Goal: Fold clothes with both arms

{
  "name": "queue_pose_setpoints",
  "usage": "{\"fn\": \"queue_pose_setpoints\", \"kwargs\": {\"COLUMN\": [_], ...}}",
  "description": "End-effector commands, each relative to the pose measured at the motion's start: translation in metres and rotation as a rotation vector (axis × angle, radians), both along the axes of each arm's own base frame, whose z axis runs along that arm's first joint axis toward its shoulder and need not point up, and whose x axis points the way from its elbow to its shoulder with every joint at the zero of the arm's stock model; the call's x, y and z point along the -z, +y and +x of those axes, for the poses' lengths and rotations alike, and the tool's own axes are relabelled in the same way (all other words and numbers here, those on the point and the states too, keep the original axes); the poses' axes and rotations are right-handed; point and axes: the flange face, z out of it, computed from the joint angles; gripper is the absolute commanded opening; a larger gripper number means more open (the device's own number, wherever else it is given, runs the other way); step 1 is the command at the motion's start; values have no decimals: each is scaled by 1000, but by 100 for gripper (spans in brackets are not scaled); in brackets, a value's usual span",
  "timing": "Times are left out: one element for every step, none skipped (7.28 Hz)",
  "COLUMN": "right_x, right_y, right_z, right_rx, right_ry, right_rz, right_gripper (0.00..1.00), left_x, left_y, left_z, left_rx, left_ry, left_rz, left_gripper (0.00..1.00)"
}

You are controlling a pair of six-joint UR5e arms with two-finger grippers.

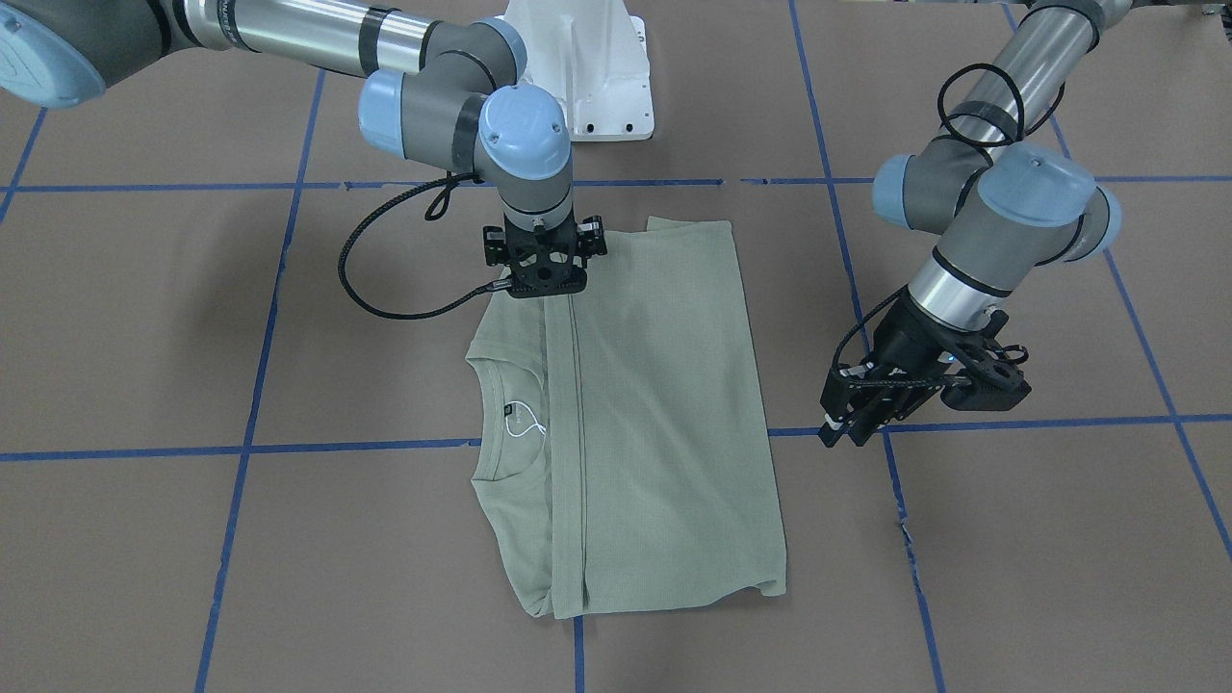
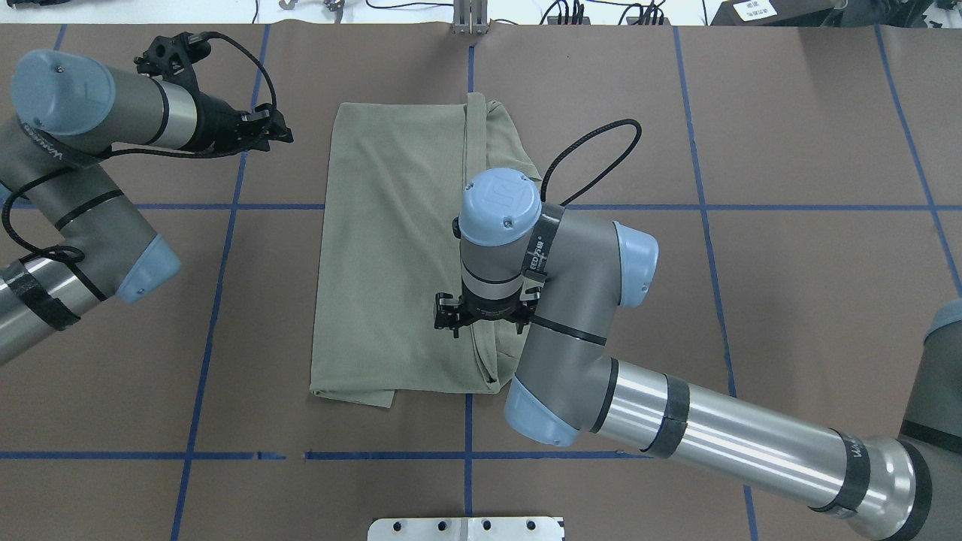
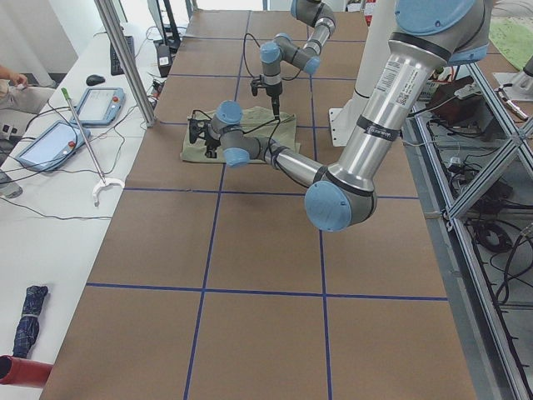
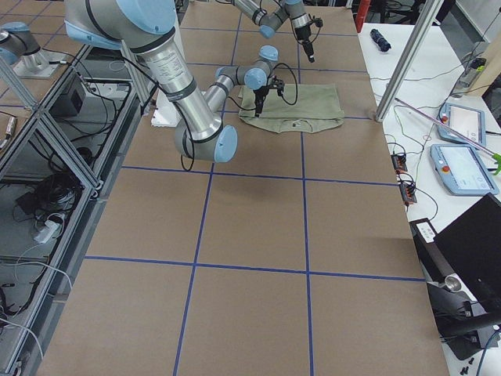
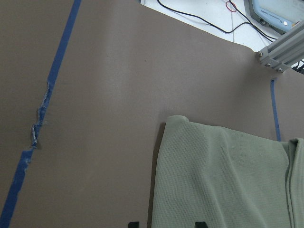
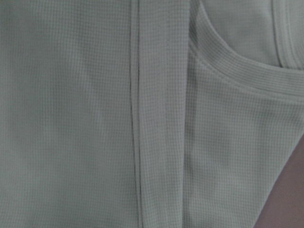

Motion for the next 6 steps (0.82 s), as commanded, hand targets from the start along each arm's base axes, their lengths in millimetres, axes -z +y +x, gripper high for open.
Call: {"fn": "queue_pose_setpoints", "kwargs": {"right_x": [-4, -9, -13, -22, -25, -40], "right_y": [6, 9, 12, 13, 15, 17], "right_z": [-8, -10, -11, -10, -7, -4], "right_rx": [30, 33, 38, 38, 40, 47], "right_ry": [46, 57, 65, 99, 123, 144], "right_rz": [-32, -35, -39, -54, -64, -65], "right_gripper": [100, 100, 100, 100, 100, 100], "left_x": [-3, -3, -3, -3, -3, -3], "left_y": [1, 1, 2, 2, 1, 1], "left_z": [-1, -1, 0, 0, 1, 0], "left_rx": [-1, 0, -1, -2, -3, -1], "left_ry": [-2, 0, 0, -1, -2, -2], "left_rz": [-5, -8, -8, -6, -5, -5], "left_gripper": [50, 50, 50, 50, 50, 50]}}
